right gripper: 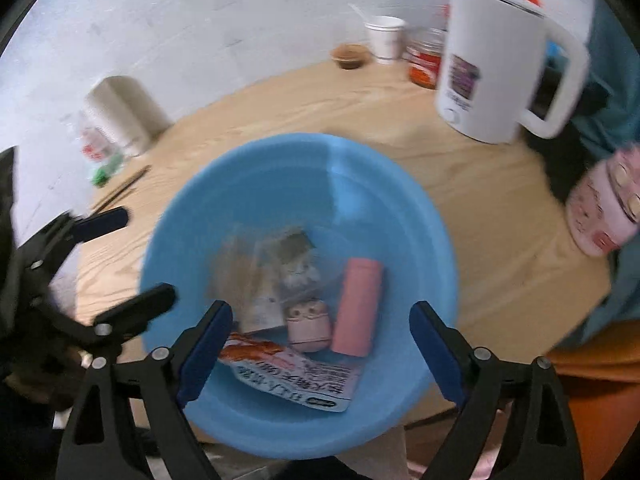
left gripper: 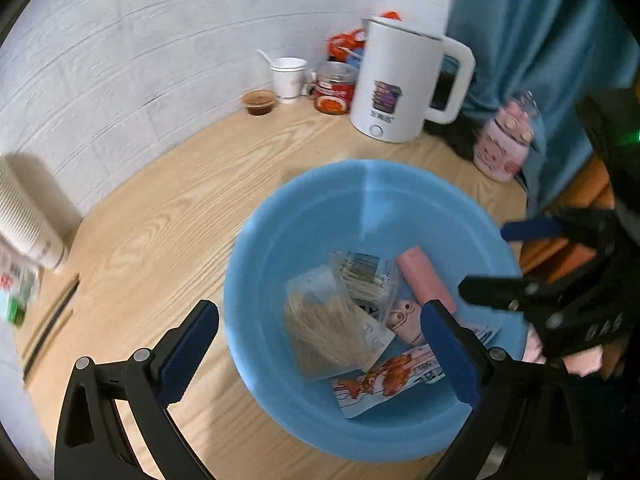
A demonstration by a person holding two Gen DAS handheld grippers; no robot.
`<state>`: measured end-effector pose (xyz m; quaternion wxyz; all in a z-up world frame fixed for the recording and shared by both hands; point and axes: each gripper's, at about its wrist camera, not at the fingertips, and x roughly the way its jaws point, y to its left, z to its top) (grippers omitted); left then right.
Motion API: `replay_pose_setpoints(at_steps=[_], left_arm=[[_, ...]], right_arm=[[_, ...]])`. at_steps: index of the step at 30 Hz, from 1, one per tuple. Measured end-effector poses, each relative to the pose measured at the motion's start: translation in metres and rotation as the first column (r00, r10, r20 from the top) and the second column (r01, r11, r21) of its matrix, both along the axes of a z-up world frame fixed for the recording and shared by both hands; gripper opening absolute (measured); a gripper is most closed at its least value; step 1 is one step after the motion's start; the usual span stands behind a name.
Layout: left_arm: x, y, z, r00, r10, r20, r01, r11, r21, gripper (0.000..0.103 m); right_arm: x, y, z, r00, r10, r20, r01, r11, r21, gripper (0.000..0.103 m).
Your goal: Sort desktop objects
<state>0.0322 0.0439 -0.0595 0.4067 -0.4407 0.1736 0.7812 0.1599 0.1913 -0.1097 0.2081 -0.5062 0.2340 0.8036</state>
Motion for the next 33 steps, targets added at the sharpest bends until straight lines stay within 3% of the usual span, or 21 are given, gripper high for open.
replay_pose_setpoints(at_steps=[7, 33], left_arm=[[0.01, -0.003, 0.005, 0.999, 0.031, -0.006, -0.031, 0.999, 0.023, 0.102], [-0.012, -0.024, 0.004, 0.987, 0.161, -0.002, -0.161, 0.987, -0.007, 0.103]], right_arm=[[-0.01, -0.001, -0.005, 0.999, -0.027, 0.037, 0.025, 0.999, 0.047, 0.101], [-0.026, -0.012, -0.017, 0.998, 0.015, 0.068, -0.016, 1.0, 0.011, 0.102]])
